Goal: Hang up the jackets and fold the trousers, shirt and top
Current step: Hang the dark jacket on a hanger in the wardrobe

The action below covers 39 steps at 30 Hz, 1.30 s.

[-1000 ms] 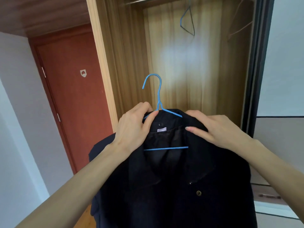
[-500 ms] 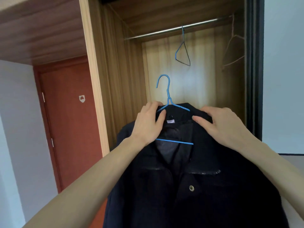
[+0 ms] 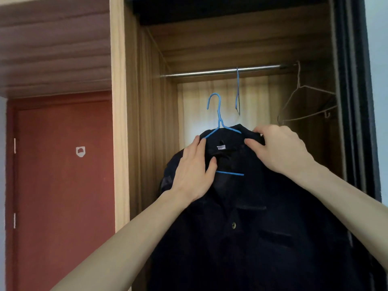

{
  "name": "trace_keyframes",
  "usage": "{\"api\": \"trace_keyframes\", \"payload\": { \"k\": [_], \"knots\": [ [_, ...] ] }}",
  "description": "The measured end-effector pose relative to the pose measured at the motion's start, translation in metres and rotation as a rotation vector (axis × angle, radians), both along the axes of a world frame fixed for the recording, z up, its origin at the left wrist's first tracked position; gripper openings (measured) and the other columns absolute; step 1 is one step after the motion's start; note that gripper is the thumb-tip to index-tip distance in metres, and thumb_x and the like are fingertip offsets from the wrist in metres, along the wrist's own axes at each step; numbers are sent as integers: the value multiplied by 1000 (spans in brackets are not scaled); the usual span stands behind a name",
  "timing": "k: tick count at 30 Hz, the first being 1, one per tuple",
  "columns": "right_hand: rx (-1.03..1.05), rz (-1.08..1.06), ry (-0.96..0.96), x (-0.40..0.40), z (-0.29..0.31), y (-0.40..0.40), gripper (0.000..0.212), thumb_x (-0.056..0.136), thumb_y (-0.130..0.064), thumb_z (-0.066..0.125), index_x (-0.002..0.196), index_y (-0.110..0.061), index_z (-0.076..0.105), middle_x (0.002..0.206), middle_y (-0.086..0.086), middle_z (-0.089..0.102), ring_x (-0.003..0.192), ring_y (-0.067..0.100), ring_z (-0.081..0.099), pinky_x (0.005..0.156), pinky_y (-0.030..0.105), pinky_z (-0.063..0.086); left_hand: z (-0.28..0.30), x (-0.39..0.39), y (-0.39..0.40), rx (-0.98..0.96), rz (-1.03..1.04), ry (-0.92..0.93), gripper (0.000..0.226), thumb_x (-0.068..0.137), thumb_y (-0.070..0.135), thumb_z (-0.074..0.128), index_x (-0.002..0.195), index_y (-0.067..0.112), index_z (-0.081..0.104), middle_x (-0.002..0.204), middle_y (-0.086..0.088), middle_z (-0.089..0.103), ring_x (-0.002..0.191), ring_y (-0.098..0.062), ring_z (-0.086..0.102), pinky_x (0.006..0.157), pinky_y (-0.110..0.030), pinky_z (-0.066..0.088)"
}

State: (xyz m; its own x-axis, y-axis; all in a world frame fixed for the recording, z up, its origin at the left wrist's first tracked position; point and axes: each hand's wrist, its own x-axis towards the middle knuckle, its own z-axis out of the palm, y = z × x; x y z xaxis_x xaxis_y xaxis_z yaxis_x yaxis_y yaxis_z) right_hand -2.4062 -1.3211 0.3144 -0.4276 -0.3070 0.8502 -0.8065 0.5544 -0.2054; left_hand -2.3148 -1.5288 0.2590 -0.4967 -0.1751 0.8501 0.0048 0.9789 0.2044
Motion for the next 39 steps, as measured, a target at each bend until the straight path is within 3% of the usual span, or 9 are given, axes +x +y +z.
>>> {"api": "trace_keyframes", "payload": {
  "k": [6,9,12,17,19,24,27,34,39],
  "knots": [
    [-46,-75,-22,-5,52,-50,28,101,-41,63,114,-17,70,72,-4,42,80,33,46,72,36,39,40,-23,-42,-2,-17,-114,61,110,47,36,163,21,24,172,-3,22,156,-25,24,125,-47,29],
    [-63,-99,-36,-7,80,-74,29,101,-39,62,112,-13,70,79,2,47,81,33,48,71,36,40,62,-36,-54,-6,-21,-87,57,110,45,35,161,20,29,166,-2,33,149,-26,35,119,-49,35],
    [-80,-100,-73,-8,108,-104,28,100,-38,63,96,-10,64,87,8,57,82,32,51,69,34,40,83,-46,-61,-15,-11,-18,51,111,41,35,157,20,38,156,-2,46,140,-26,46,113,-48,41],
    [-128,-97,-147,-9,142,-156,38,99,-26,65,71,-16,42,74,2,47,80,29,51,59,30,37,108,-57,-80,6,62,66,43,110,38,33,145,20,50,139,-5,58,125,-27,55,103,-47,46],
    [-146,-96,-159,-15,151,-170,37,98,-22,66,71,-17,41,73,1,46,79,28,53,52,29,33,115,-59,-89,2,81,93,40,110,38,33,141,21,52,135,-4,60,122,-26,57,98,-43,47],
    [-211,-114,-172,-43,169,-181,27,95,-17,67,77,-13,47,78,4,44,83,28,49,63,32,39,129,-67,-117,-42,113,89,44,110,43,32,143,22,53,135,-3,61,123,-25,57,101,-45,46],
    [-208,-116,-173,-60,182,-183,37,96,-21,69,71,-14,43,76,4,44,82,30,50,68,33,40,137,-74,-131,-89,146,88,43,110,45,32,140,23,55,127,-2,63,114,-24,58,93,-41,43],
    [-192,-80,-120,-71,212,-210,18,96,-23,70,93,-15,54,100,7,58,107,33,66,73,34,43,159,-99,-144,-120,150,123,42,110,46,34,139,26,56,127,2,64,116,-24,58,93,-39,42],
    [-193,-50,-134,-81,223,-230,13,94,-17,68,95,-15,56,112,10,65,107,32,65,74,34,44,175,-113,-155,-96,124,157,43,109,47,35,142,27,55,131,1,64,121,-24,58,98,-42,45]
  ]
}}
